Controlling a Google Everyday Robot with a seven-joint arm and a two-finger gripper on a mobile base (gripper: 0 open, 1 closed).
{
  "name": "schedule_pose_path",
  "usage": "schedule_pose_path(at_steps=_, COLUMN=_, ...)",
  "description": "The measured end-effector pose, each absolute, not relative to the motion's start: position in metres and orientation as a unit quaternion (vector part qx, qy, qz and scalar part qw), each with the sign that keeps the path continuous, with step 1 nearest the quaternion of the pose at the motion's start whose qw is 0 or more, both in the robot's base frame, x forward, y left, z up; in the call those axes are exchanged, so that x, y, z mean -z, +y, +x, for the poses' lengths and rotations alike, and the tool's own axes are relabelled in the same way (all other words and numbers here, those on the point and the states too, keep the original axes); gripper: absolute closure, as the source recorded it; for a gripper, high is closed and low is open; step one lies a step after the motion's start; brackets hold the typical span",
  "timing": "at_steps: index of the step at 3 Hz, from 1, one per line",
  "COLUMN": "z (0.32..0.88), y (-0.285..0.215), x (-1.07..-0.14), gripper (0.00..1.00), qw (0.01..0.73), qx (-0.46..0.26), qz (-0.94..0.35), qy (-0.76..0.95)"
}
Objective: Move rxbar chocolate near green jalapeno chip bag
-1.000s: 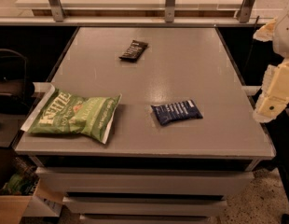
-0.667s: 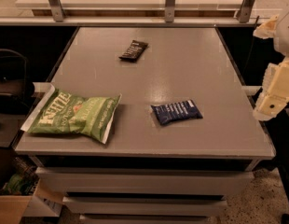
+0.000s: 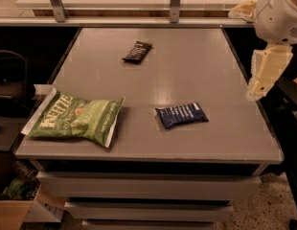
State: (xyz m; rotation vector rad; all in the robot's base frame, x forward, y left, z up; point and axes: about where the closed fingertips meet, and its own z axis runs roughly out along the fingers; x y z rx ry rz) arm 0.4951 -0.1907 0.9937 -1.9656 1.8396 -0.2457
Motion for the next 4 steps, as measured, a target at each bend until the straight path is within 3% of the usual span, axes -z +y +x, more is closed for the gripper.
schedule_pose_path(at_steps=2, z=0.555, y=-0.133, x=-0.971, gripper=0.0, qw=0.185, qx=0.152, qz=-0.837, qy=0.492)
schedule_pose_path(at_steps=4, z=0.555, y=-0.13, x=-0.977, gripper=0.0, qw=0.178, qx=0.181, qz=-0.841, qy=0.477)
